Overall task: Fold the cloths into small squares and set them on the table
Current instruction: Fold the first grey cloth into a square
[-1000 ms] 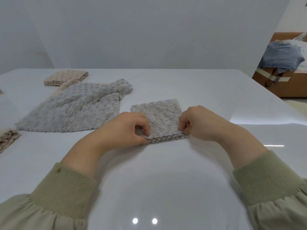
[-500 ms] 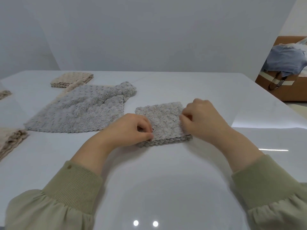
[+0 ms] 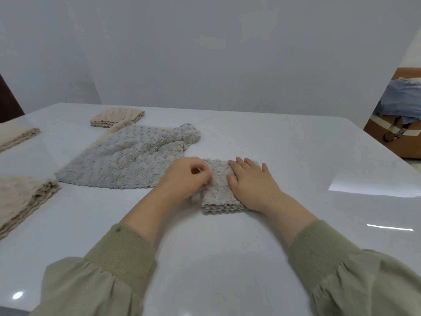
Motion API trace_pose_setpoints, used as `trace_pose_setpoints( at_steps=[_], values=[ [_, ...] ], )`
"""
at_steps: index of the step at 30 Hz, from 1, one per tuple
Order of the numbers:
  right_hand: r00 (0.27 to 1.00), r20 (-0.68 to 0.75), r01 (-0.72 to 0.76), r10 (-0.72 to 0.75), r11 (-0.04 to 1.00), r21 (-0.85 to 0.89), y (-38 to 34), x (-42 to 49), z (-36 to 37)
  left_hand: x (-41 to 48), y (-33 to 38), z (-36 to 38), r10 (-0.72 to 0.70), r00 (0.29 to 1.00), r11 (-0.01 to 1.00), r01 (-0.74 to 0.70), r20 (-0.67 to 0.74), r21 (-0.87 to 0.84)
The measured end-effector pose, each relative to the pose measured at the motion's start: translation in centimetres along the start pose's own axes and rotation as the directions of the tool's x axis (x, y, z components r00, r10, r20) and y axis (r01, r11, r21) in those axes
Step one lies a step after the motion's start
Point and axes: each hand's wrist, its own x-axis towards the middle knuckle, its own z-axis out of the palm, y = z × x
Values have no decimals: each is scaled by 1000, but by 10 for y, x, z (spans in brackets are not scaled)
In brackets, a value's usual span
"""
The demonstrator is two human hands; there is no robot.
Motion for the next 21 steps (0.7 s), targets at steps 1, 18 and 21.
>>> trace_pose_setpoints(
  at_steps=[1, 18, 21],
  values=[
    [1000, 1, 1, -1, 1000, -1, 0, 0, 0, 4, -4, 2, -54, 989, 998, 48, -140, -47],
    [1000, -8, 8, -9, 995, -104, -4, -3, 2, 41, -5, 29, -324, 881, 941, 262, -344, -215],
    [1000, -3, -25, 25, 995, -92, -4, -3, 2, 41, -7, 29, -292, 878, 956, 254, -379, -148]
  ],
)
